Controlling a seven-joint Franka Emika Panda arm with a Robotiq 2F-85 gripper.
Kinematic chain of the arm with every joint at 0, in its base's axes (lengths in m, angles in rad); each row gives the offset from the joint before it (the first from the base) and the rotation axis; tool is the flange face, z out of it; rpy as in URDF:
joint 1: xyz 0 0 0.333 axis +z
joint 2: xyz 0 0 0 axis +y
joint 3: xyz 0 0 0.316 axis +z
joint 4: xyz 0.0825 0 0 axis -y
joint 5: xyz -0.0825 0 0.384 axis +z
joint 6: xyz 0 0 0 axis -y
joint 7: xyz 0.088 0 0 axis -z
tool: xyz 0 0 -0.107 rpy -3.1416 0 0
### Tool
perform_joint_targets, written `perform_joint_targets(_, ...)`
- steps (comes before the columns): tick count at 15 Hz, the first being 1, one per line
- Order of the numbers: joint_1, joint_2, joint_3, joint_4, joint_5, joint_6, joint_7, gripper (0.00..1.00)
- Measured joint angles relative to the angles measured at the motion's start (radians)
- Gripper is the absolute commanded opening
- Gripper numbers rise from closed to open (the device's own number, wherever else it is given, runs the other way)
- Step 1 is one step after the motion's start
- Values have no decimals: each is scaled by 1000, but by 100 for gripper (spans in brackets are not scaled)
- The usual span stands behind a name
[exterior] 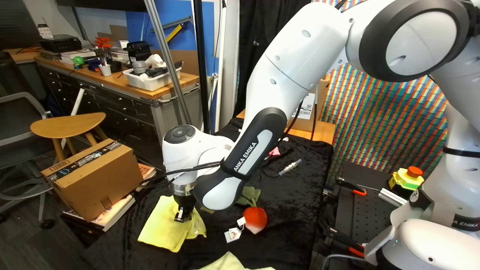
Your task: Pile up all the objects on the table
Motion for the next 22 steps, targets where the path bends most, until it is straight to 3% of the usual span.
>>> perform_joint_targets(9, -13, -78, -11, -59, 0, 85, -21, 3)
perform_joint_targets(14, -55, -192, -52, -216, 1, 199, -20, 3)
perform_joint_targets(22, -60, -410, -209, -505, 17, 350, 53, 3)
